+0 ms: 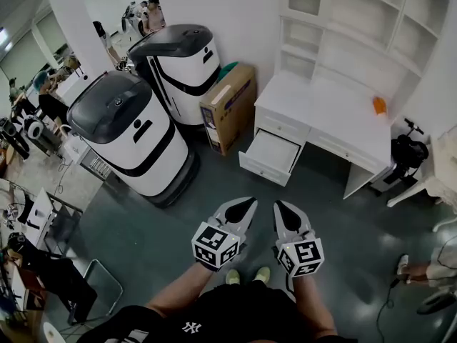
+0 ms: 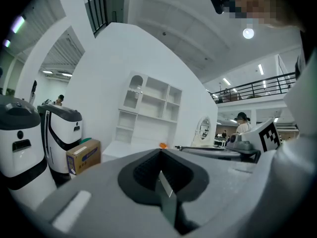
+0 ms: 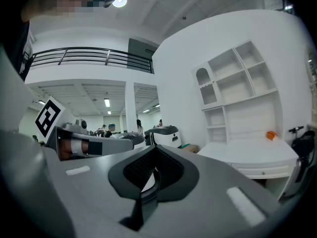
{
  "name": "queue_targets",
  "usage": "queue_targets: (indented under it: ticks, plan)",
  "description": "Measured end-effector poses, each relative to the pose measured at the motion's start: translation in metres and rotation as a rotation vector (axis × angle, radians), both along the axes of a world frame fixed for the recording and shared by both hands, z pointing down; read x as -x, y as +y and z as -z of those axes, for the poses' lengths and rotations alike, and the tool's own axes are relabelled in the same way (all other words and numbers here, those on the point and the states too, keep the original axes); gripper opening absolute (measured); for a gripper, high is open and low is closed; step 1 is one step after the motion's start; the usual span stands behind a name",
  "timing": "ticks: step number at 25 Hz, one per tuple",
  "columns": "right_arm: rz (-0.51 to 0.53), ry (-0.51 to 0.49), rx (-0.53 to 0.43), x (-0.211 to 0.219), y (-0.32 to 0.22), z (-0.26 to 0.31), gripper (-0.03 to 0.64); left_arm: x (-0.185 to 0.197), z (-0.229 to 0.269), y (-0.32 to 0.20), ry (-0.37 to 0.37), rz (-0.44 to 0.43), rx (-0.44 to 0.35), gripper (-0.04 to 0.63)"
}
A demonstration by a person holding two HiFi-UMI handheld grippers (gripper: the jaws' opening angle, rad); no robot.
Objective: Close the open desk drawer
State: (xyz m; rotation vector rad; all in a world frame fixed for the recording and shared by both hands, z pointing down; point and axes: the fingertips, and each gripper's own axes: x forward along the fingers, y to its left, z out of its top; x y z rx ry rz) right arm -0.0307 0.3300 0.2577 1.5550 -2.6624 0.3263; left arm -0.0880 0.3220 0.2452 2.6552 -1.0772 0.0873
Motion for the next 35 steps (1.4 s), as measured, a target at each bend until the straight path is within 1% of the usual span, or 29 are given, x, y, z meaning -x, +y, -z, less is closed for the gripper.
queue_targets:
  ticks: [5,10,16,28,35]
  plan:
    - [0.012,-0.04,-0.001,-0.007,0.003,0.003,0.023,-0.006,-0.001,0.002,0.003,0.012,-0.002,0.0]
    - [0.0,-0.075,0.007,-0.017,0.008,0.001,0.023,-0.01,-0.004,0.006,0.003,0.024,0.003,0.0]
    - [0.005,-0.082,0.003,-0.03,0.008,0.0,0.023,-0.019,-0.003,0.004,-0.005,0.047,-0.007,0.0]
    - [0.013,-0.108,-0.011,-0.074,-0.003,-0.008,0.023,-0.06,-0.005,-0.004,-0.021,0.073,-0.022,0.0]
    - [0.029,-0.115,-0.006,-0.078,-0.019,-0.012,0.023,-0.07,-0.009,-0.021,-0.037,0.078,-0.021,0.0]
